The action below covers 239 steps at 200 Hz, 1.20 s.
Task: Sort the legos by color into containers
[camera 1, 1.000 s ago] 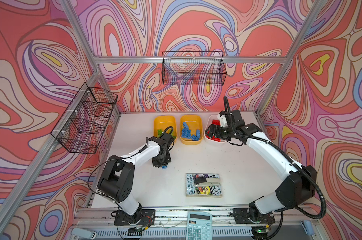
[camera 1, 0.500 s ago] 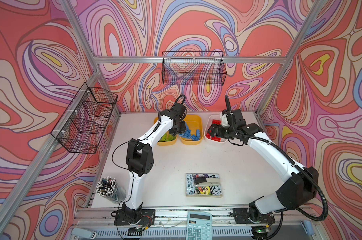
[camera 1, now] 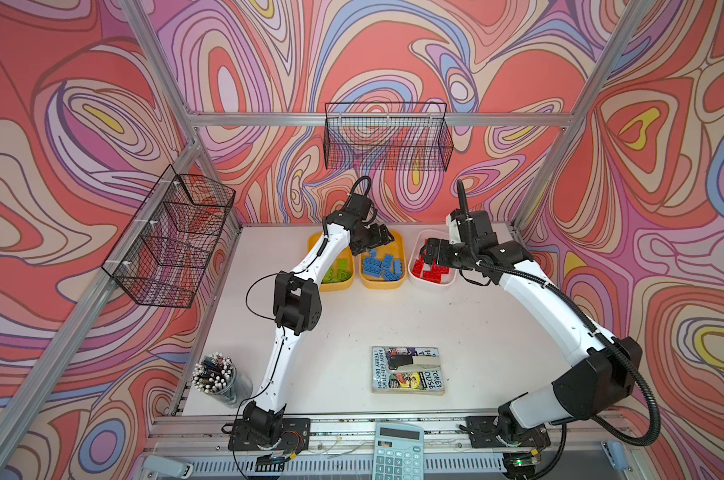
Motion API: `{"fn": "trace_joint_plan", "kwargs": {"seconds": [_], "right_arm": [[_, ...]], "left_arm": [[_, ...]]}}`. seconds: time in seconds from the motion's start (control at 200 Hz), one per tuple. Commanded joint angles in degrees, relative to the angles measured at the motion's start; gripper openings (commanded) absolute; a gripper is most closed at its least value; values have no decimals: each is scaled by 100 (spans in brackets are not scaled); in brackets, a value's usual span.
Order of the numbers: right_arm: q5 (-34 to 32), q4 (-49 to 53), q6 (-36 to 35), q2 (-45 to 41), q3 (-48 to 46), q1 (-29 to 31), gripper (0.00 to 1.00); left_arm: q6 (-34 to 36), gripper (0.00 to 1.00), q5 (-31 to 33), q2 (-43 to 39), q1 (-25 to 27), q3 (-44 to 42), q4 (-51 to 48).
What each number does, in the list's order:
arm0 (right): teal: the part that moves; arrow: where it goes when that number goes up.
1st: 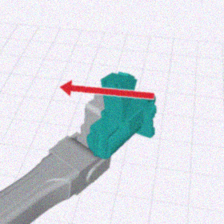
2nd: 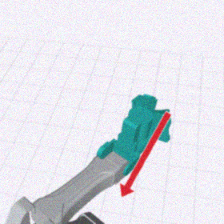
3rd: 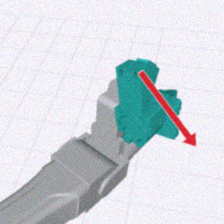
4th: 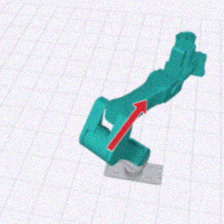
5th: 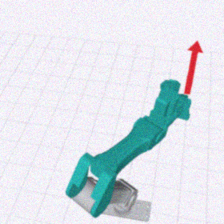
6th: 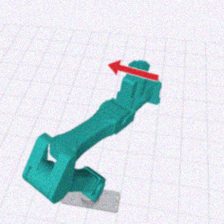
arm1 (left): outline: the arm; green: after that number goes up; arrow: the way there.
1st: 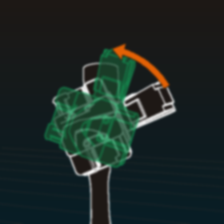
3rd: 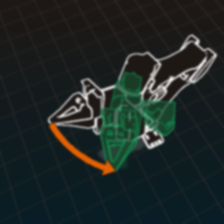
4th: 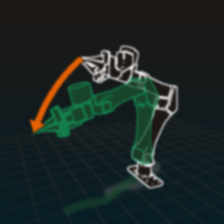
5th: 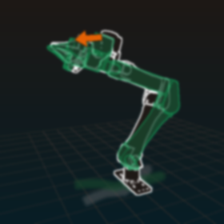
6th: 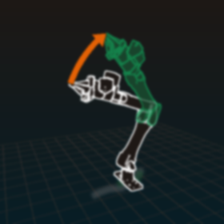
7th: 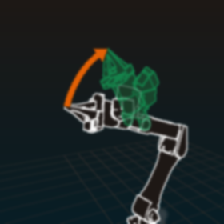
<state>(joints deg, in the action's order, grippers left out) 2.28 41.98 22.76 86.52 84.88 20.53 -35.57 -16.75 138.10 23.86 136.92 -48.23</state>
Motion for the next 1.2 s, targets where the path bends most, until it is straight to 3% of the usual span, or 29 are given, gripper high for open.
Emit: {"fn": "trace_joint_plan", "kwargs": {"seconds": [0.0, 0.165, 0.401, 0.636, 0.751, 0.881, 1.097, 1.192], "right_arm": [[-93, 36, -64, 166, 118, -41, 98], [-38, -227, -144, 337, 47, -58, 98], [-178, -986, -505, -13, -590, -162, 98], [-1604, -2188, -1074, -1196, -2059, -457, 98], [-2261, -3635, -1403, -2088, -3493, -495, 98], [-2724, -5069, -1663, -2754, -4731, -555, 98], [-2980, -5595, -1516, -2366, -5340, -745, 98], [-2632, -6026, -1210, -2329, -5593, -1062, 98]], "left_arm": [[277, 98, 167, -706, 8, -590, 164], [701, 99, 813, -2186, -13, -2712, 826], [1205, 100, 2253, -5125, -73, -6415, 2505], [2015, 100, 4109, -7751, -193, -9291, 4023], [2315, 100, 5616, -8670, -222, -10563, 5048], [3044, 100, 5873, -9216, -396, -11718, 6468], [2782, 100, 5461, -8796, -928, -11924, 6786], [2663, 100, 5151, -8422, -1149, -11945, 6988]]}}
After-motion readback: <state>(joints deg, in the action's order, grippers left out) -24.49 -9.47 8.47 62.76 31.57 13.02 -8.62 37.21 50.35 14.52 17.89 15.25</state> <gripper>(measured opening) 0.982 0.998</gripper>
